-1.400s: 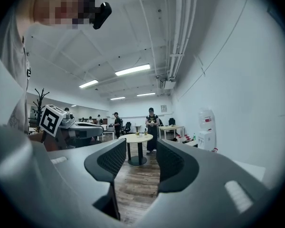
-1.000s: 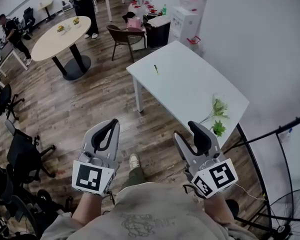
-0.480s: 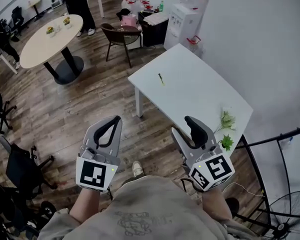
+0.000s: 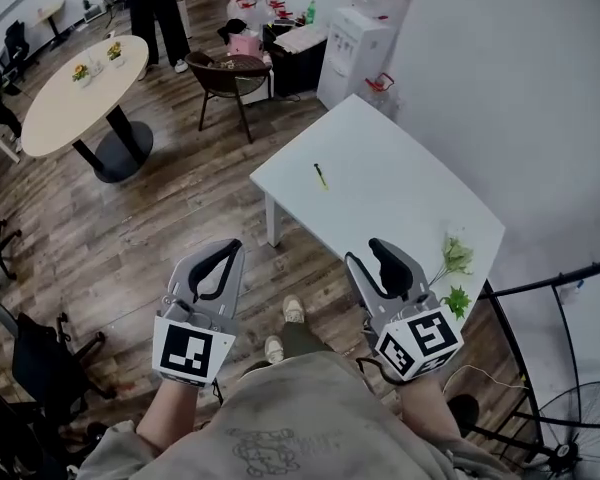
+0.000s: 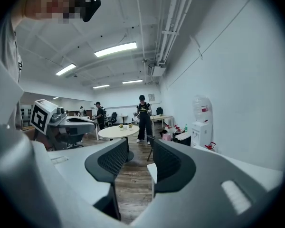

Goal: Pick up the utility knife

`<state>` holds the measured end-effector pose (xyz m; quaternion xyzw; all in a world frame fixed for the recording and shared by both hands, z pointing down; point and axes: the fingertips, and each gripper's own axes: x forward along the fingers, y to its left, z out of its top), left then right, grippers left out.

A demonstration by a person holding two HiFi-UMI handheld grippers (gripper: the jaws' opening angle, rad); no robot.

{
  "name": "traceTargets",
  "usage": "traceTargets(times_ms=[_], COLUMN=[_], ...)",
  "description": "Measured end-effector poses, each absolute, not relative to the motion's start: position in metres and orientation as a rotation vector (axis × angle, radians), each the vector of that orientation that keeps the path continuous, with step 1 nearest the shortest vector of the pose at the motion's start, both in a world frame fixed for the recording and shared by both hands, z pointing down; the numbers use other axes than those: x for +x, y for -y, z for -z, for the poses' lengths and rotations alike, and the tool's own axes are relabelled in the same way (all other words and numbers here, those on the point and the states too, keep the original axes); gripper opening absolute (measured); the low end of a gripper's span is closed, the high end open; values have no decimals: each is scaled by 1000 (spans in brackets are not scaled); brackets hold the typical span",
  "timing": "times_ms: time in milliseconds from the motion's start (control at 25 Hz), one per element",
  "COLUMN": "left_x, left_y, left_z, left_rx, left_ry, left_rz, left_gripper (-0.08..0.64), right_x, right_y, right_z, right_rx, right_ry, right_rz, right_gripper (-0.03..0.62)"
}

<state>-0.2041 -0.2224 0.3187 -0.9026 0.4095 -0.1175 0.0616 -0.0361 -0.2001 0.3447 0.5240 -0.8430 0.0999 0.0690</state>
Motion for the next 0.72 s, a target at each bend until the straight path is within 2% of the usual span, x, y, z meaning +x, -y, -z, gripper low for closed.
traceTargets(times_ms=[400,720], left_x=[-194,-156], left_y=[308,402], left_z=[-357,-394], left_rx=[-2803,-2868], left_ry=[-1277,-1213], left_rz=[428,573], left_gripper=[0,0], right_x=[-18,4], right_y=[291,382], right_z=[-392,-447], right_rx=[1565,1517], right_ry=[2481,2407], right_rz=[-393,-536], right_gripper=[198,198])
